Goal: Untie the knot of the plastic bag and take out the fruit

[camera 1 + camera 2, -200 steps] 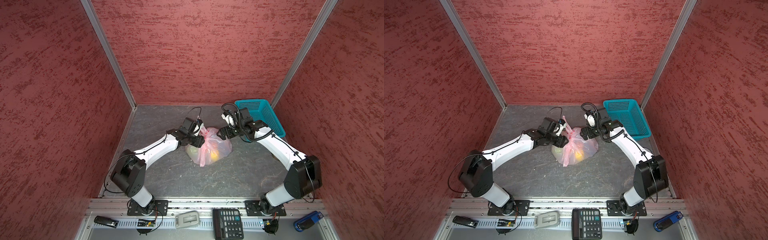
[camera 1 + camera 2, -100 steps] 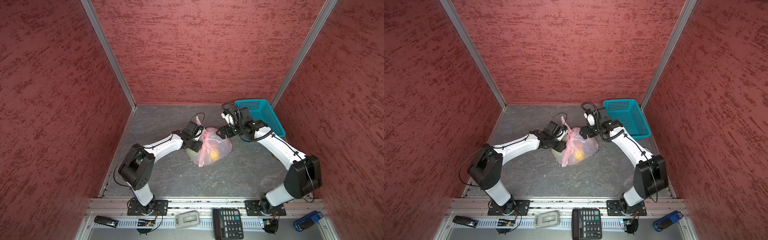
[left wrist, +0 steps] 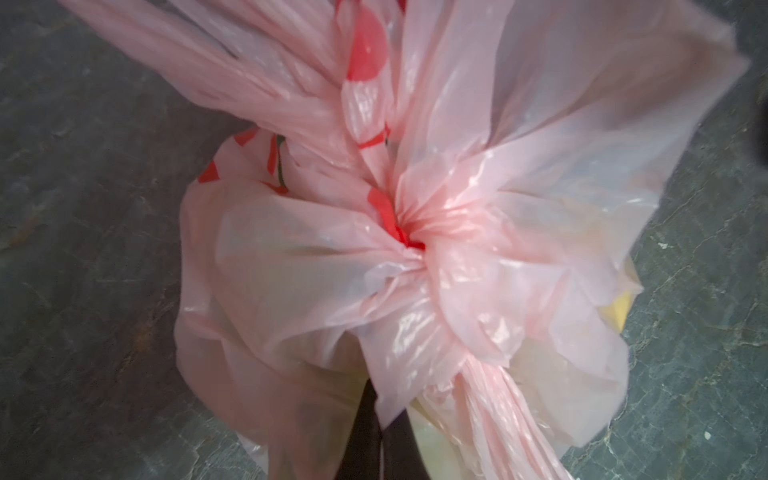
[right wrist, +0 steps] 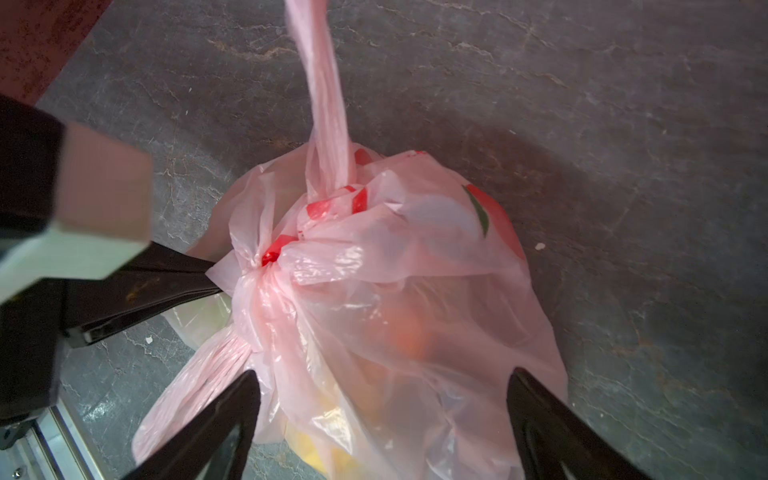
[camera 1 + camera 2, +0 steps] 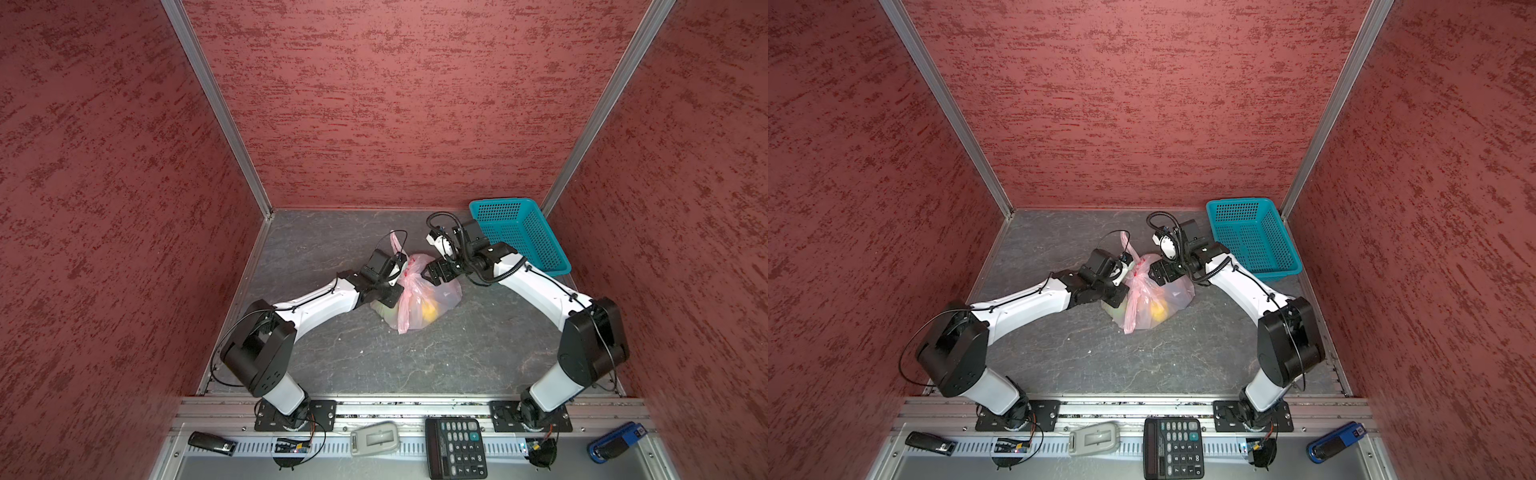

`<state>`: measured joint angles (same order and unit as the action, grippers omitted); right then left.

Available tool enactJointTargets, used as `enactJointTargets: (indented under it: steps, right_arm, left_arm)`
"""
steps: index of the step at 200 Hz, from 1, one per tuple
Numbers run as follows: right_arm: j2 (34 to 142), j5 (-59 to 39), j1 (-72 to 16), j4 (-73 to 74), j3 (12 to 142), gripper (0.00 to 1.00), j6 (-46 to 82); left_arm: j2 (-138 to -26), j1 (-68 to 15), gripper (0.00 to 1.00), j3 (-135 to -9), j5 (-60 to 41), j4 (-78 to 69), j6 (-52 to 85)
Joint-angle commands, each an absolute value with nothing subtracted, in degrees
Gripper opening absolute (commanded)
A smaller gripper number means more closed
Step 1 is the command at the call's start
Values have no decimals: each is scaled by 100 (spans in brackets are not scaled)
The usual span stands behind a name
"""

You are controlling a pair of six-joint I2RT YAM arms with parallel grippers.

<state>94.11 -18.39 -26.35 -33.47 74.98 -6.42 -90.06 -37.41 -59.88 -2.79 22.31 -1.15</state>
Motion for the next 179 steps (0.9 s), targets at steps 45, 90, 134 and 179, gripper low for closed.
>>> enactJointTargets:
  steps: [45, 90, 134, 179]
  right_arm:
    - [9884, -1713, -2914, -2662, 7714, 84, -1357]
    - [10032, -1560, -2913, -2378, 7733, 34, -1407]
    - [9786, -1372, -2885, -2482, 7544, 0, -1445]
    - [9314, -1333, -2581, -2466, 7053, 0, -1048]
  left_arm:
    - [-8755, -3744, 0, -6020, -285, 1723, -301]
    - [-8635, -3731, 0, -5915, -277, 1709, -340]
    - [-8478, -3546, 0, -5734, -246, 1712, -272]
    - [-8325, -3143, 0, -5478, -340, 1713, -209]
